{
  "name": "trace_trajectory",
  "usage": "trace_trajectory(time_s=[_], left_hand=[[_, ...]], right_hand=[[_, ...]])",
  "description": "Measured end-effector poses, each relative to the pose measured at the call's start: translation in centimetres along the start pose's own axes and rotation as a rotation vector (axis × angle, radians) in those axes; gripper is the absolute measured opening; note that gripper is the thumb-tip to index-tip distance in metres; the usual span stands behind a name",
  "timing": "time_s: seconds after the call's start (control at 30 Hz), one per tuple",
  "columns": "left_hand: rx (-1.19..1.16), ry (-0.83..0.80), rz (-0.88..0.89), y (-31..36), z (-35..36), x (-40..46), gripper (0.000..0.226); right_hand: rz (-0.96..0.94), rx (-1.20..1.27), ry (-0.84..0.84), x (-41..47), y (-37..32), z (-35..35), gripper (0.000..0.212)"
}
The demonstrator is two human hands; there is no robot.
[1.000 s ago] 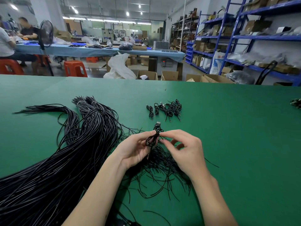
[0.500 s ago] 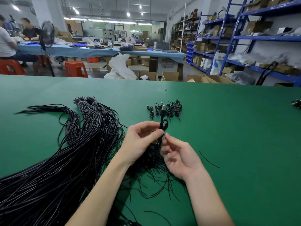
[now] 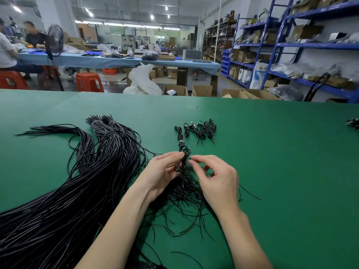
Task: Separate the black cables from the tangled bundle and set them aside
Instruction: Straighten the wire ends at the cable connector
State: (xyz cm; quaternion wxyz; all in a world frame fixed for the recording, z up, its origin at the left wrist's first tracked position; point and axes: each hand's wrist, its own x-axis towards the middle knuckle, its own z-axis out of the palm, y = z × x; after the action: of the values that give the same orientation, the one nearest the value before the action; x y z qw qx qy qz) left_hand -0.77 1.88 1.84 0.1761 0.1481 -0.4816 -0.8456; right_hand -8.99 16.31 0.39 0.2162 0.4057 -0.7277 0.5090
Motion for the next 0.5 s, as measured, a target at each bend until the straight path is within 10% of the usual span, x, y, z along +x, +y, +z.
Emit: trace_trajectory(time_s=[0.1,0.27,0.5], left_hand=[[0.031,-0.017,0.038,0.0,-0.3,0.0,0.039],[0.195,0.026,0.257,-0.2,-0.1,-0.3,0.021],[-0.025,-0.022,-0.113,0.8,-0.5,-0.5,0.014]], right_hand=[[0.187,0.141,-0.002,0.1,-0.6,0.4,0.005],[1.201,1.136,-0.172,1.1,-2.1,0.5,0.021],[0.462,0.532,-0.336,1.3,-1.4,-1.3,0.015]])
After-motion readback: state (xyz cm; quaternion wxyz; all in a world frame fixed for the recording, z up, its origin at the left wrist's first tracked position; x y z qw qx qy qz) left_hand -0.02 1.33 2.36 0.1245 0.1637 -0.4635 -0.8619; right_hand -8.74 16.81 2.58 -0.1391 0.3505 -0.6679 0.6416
